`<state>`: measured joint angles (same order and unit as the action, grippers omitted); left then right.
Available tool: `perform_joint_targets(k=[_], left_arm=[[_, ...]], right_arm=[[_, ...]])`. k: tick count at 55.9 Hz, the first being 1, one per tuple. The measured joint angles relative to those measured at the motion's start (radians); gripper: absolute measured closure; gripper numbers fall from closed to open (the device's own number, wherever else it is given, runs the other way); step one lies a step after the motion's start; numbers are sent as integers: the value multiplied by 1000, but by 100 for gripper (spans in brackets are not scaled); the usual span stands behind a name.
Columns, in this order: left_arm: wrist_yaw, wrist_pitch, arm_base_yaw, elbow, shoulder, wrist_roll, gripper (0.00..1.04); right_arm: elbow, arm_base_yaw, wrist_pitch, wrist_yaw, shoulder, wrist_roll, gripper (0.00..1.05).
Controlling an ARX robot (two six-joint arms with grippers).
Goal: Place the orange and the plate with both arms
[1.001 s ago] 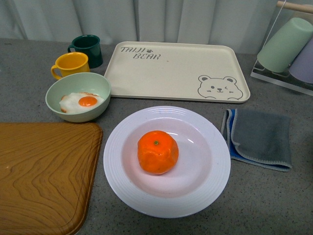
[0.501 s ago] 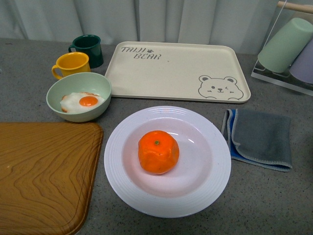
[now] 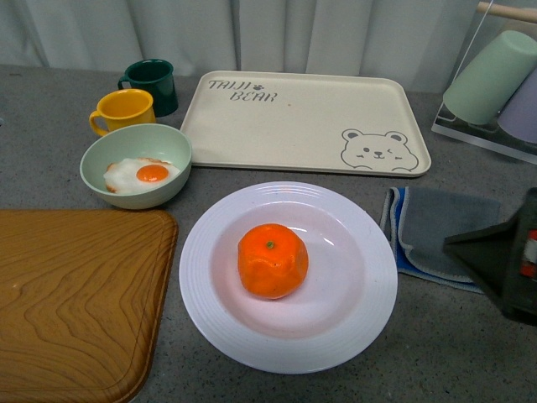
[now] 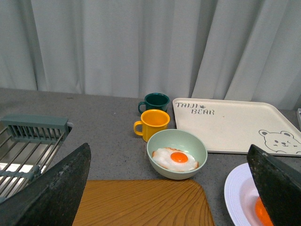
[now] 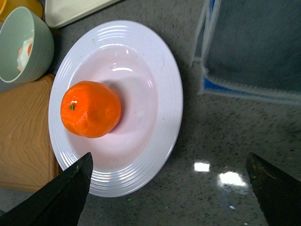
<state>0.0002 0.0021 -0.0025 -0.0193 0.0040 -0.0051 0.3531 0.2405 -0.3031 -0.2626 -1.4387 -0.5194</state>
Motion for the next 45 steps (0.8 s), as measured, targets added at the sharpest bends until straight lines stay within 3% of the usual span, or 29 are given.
perform_joint_targets(k=[24, 45], left_arm=[[0, 0, 0, 0, 0, 0, 7], [0, 0, 0, 0, 0, 0, 7]], right_arm=[[191, -11, -68, -209, -403, -179, 9], [289, 29, -169, -259, -575, -359, 9]])
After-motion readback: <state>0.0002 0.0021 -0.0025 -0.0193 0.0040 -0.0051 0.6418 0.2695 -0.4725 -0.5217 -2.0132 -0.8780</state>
